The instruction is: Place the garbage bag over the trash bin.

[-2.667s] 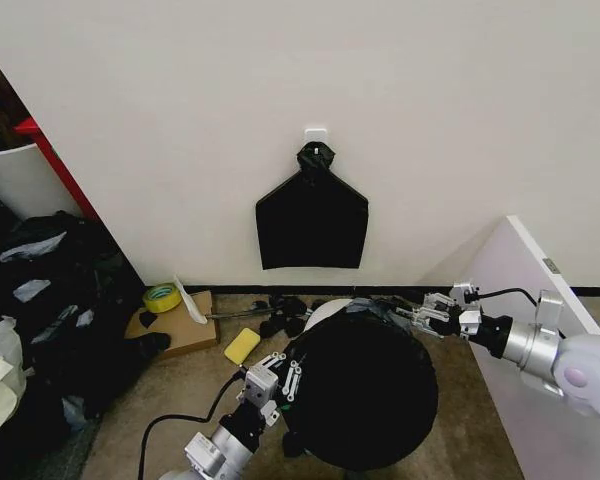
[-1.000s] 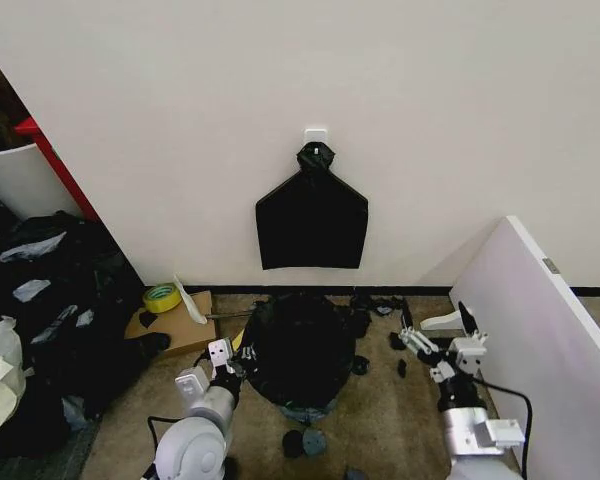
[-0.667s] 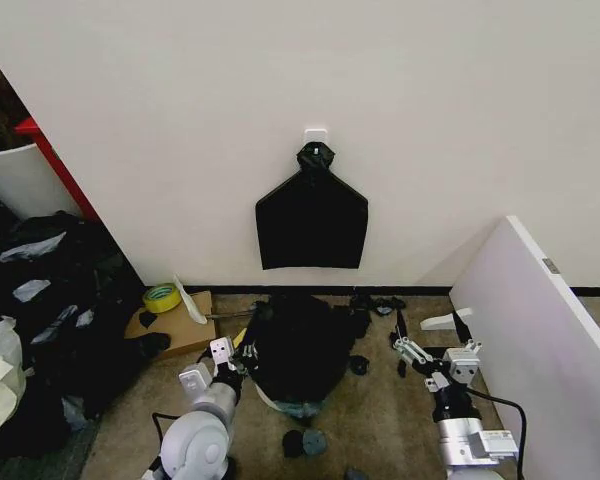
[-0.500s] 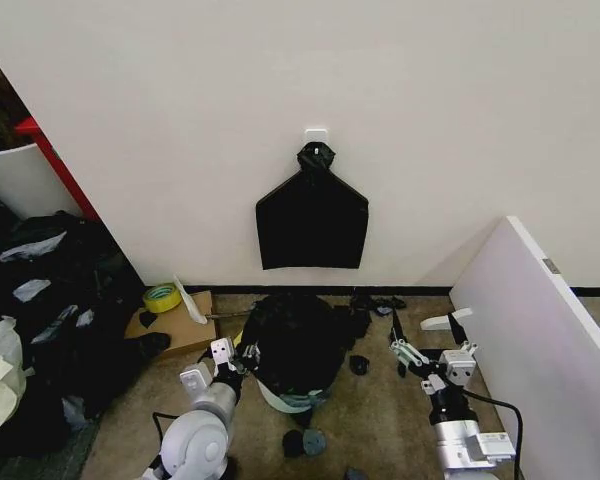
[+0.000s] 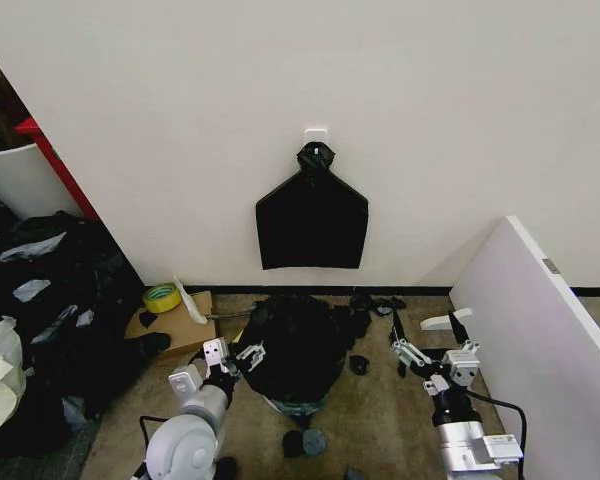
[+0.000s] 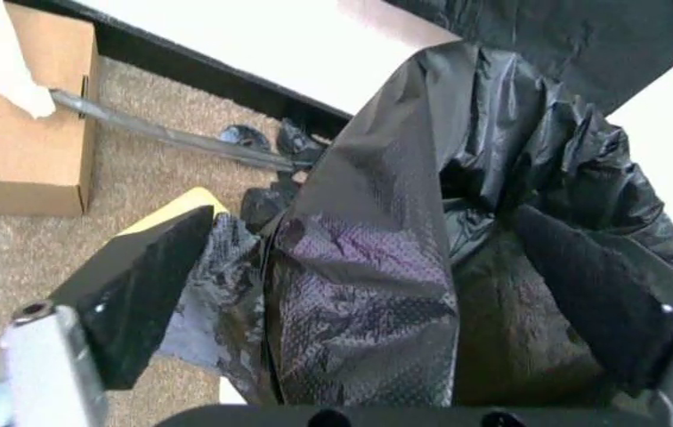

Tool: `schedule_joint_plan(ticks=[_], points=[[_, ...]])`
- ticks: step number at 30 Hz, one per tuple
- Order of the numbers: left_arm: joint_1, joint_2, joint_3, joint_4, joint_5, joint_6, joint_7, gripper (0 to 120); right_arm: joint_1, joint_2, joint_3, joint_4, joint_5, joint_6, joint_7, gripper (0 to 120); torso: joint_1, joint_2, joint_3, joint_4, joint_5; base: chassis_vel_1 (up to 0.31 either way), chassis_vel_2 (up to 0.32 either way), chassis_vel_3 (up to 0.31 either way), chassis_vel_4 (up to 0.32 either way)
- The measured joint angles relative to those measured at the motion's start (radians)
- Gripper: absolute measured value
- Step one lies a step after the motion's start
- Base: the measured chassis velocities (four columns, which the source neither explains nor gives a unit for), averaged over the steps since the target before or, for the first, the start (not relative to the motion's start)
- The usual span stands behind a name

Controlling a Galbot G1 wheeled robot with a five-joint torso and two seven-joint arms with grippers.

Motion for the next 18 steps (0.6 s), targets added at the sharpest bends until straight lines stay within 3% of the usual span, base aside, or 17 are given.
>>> schedule_joint_plan(ticks=[9, 14, 15, 18], points=[[0.032, -0.007, -0.008, -0.027, 0.137, -0.038, 0.028, 100, -0.017, -0.001, 0.007, 0.006, 0.025, 0.010, -0.001, 100, 0.000, 0.000, 0.000, 0.0000, 0.0000, 0.000, 0.000, 0.000, 0.000], [0.082, -0.025, -0.039, -0.040, 0.388, -0.191, 0.076, 100, -0.037, 0.008, 0.016, 0.000, 0.011, 0.029, -0.017, 100, 0.000, 0.000, 0.000, -0.0002, -0.0001, 0.000, 0.000, 0.000, 0.000], [0.082, -0.025, -0.039, -0.040, 0.388, -0.191, 0.076, 100, -0.037, 0.008, 0.016, 0.000, 0.011, 0.029, -0.017, 100, 0.000, 0.000, 0.000, -0.0002, -0.0001, 0.000, 0.000, 0.000, 0.000], [0.150, -0.048, -0.085, -0.070, 0.511, -0.294, 0.121, 100, -0.052, 0.024, 0.009, -0.015, -0.038, 0.068, -0.028, 100, 0.000, 0.000, 0.000, -0.0001, 0.0002, 0.000, 0.000, 0.000, 0.000]])
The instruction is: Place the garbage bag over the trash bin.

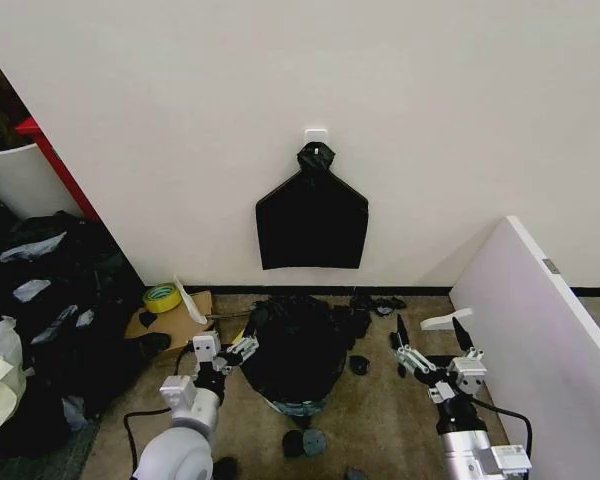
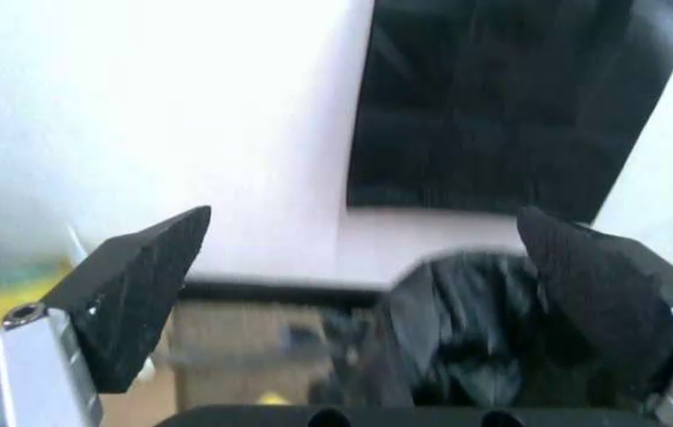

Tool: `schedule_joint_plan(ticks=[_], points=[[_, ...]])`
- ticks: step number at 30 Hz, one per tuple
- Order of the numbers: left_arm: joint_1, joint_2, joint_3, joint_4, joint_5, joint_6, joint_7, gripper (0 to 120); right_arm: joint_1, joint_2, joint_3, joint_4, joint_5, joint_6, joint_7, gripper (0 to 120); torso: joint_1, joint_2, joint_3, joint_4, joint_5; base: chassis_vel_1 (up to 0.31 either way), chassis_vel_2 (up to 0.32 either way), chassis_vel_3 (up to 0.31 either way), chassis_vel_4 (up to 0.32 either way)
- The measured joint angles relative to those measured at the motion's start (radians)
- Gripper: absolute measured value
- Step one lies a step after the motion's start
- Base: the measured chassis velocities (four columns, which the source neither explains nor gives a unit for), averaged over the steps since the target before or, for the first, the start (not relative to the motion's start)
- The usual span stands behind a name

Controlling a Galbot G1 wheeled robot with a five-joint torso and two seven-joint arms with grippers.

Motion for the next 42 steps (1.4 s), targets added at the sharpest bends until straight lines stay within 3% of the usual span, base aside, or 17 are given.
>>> schedule_joint_plan(ticks=[10, 22, 32, 42], points=[[0.153, -0.094, -0.110, -0.077, 0.257, -0.190, 0.041, 100, -0.033, 0.031, -0.039, 0.006, -0.036, 0.031, 0.008, 100, 0.000, 0.000, 0.000, 0.0000, -0.0002, 0.000, 0.000, 0.000, 0.000], [0.262, -0.149, -0.158, -0.113, 0.429, -0.341, 0.032, 100, -0.086, 0.070, -0.050, 0.070, -0.094, 0.086, 0.017, 100, 0.000, 0.000, 0.000, 0.0001, -0.0001, 0.000, 0.000, 0.000, 0.000], [0.308, -0.172, -0.142, -0.111, 0.462, -0.369, 0.015, 100, -0.115, 0.102, -0.079, 0.115, -0.189, 0.089, 0.027, 100, 0.000, 0.000, 0.000, 0.0001, -0.0001, 0.000, 0.000, 0.000, 0.000], [0.299, -0.159, -0.152, -0.118, 0.459, -0.359, 0.008, 100, -0.111, 0.121, -0.088, 0.112, -0.182, 0.071, 0.021, 100, 0.000, 0.000, 0.000, 0.0000, -0.0002, 0.000, 0.000, 0.000, 0.000]])
